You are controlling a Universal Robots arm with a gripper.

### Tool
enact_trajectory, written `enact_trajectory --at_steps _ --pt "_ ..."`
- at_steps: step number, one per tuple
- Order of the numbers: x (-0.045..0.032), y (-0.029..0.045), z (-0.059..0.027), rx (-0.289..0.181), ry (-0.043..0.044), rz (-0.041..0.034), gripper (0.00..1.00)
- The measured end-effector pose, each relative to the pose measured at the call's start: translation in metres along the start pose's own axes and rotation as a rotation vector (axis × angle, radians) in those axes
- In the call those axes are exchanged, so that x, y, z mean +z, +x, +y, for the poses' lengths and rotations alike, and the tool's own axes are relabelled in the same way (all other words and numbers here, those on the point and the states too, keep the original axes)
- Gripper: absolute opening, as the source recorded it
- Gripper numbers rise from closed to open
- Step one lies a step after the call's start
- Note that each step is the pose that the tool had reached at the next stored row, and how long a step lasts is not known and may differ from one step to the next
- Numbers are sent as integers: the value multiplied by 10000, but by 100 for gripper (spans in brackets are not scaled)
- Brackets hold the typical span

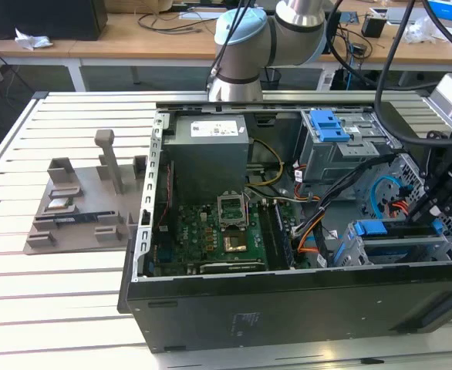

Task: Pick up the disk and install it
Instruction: 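Insert the first disk wire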

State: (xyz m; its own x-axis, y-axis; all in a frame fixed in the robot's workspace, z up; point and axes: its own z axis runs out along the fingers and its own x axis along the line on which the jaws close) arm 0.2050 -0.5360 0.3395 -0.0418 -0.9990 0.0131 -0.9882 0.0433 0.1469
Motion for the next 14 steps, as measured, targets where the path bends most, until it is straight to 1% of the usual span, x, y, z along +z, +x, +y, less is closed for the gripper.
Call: enact_trajectory --at_steps 3,9,11,12,14 --pt "23 4 -4 0 1 6 16" --pt "28 4 -5 -1 -1 0 16" --pt "31 5 -5 -2 -2 -6 18" --pt "30 5 -5 -1 -1 -3 24" --pt "9 5 -2 -1 0 0 24"
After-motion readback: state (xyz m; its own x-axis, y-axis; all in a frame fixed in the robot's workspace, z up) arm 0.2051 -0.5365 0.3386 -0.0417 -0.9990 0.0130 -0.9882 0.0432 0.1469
